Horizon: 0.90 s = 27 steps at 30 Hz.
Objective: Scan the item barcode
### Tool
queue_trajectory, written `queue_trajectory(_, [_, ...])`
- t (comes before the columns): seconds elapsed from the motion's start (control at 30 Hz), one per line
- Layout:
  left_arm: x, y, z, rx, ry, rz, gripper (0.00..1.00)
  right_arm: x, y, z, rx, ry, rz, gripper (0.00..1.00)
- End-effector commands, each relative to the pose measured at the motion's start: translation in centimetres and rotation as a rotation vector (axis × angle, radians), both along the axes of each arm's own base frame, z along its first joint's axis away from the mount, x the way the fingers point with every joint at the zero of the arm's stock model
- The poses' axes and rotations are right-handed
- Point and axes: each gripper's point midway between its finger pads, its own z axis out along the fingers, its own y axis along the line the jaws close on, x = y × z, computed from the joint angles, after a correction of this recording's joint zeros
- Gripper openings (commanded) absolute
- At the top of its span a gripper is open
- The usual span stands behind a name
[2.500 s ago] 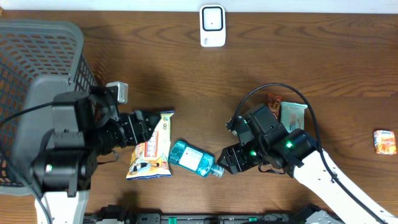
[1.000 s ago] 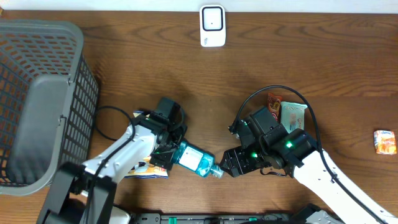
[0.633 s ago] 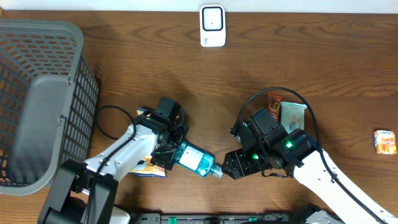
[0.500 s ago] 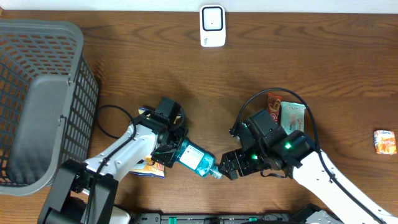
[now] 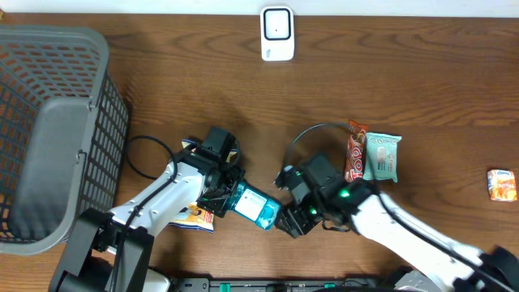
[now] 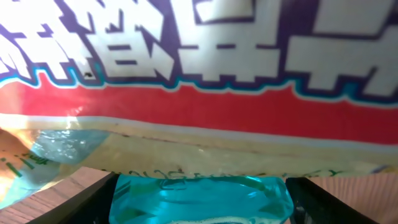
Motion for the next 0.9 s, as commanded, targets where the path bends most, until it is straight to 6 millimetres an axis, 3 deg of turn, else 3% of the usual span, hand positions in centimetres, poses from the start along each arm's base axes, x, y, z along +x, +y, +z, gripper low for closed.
queue_trajectory(0.0, [-0.9, 0.5, -0.7, 0.025, 0.028, -0.010, 0.72, -0.9, -0.7, -2.7, -0.086, 0.010, 0.103, 0.55])
queue_trajectory(0.1, [-0.8, 0.5, -0.7, 0.025, 0.027, -0.010, 0.72, -1.1, -0.9, -4.0, -0.113, 0.041, 0.105, 0.36])
queue_trajectory(0.27, [-0.9, 0.5, -0.7, 0.025, 0.028, -0.010, 0.72, -0.4, -1.4, -4.5, -0.155, 0.013, 0.094, 0.21])
queue_trajectory(0.6, [-0.9, 0.5, -0.7, 0.025, 0.029, -0.010, 0.72, 1.6, 0.3, -3.8, -0.091, -0.078, 0.108, 0.53])
queue_trajectory(0.67, [-0.9, 0.6, -0.7, 0.026, 0.031, -0.010, 0.72, 1.7, 0.4, -3.8, -0.085, -0.098, 0.138, 0.48])
queue_trajectory(0.87, [-1.0, 0.6, -0.7, 0.028, 0.034, -0.010, 0.73, 0.4, -0.7, -4.9, -0.136, -0.039, 0.170, 0.18])
